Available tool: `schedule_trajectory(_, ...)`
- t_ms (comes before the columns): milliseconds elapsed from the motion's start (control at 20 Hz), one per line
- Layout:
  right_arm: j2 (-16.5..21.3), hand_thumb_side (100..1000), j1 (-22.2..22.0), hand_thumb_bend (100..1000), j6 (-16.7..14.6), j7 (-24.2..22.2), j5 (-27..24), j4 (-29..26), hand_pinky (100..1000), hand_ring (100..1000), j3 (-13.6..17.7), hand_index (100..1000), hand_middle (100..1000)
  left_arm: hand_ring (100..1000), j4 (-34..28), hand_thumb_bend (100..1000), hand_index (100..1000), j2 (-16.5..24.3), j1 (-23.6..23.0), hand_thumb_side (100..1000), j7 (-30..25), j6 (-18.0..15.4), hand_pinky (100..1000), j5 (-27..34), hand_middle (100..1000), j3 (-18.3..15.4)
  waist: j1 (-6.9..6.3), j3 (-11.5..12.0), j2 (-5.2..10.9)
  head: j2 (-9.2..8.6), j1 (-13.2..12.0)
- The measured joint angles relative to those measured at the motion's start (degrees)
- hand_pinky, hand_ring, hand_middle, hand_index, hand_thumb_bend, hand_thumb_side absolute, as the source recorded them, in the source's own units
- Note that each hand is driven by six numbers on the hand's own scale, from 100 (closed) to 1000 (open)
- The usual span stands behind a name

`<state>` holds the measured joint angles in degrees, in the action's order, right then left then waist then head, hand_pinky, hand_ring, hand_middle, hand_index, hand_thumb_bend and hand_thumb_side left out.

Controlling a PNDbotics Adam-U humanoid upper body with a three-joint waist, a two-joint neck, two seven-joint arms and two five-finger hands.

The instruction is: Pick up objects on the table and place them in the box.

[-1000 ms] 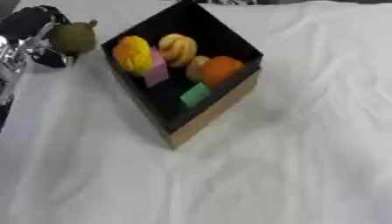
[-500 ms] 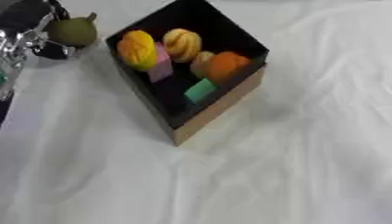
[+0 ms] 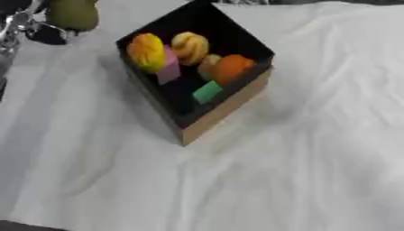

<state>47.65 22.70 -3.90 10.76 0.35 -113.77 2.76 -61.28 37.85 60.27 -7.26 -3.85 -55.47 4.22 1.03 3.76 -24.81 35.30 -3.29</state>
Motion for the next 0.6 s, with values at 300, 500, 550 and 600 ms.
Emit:
schedule_trajectory(300, 0.0, 547, 0.0, 100, -0.1, -0.1, -0.7, 0.0, 892, 873, 0.0, 758, 667, 648, -5.5, 327, 583, 0.5, -0.9, 100, -1.0, -1.0, 669, 3.0, 567, 1.9, 0.0, 0.5, 1.21, 0.52, 0.4)
schedule_trajectory(500, 0.0, 542, 0.0, 100, -0.2, -0.2, -1.0, 0.0, 892, 873, 0.0, 758, 667, 640, -10.9, 326, 580, 0.8, -1.8, 100, -2.3, -2.2, 665, 5.7, 558, 3.9, 0.0, 0.6, 1.87, 0.94, 0.4)
schedule_trajectory(550, 0.0, 541, 0.0, 100, -0.2, -0.2, -1.0, 0.0, 892, 873, 0.0, 758, 667, 634, -12.5, 310, 582, 0.9, -1.9, 100, -2.8, -2.5, 665, 6.6, 557, 4.5, 0.0, 0.6, 1.88, 0.96, 0.4)
schedule_trajectory(600, 0.0, 540, 0.0, 100, -0.2, -0.3, -1.0, 0.0, 892, 873, 0.0, 758, 667, 631, -13.8, 310, 583, 0.9, -1.9, 100, -3.3, -2.7, 664, 7.3, 557, 5.1, 0.0, 0.6, 1.88, 0.98, 0.4)
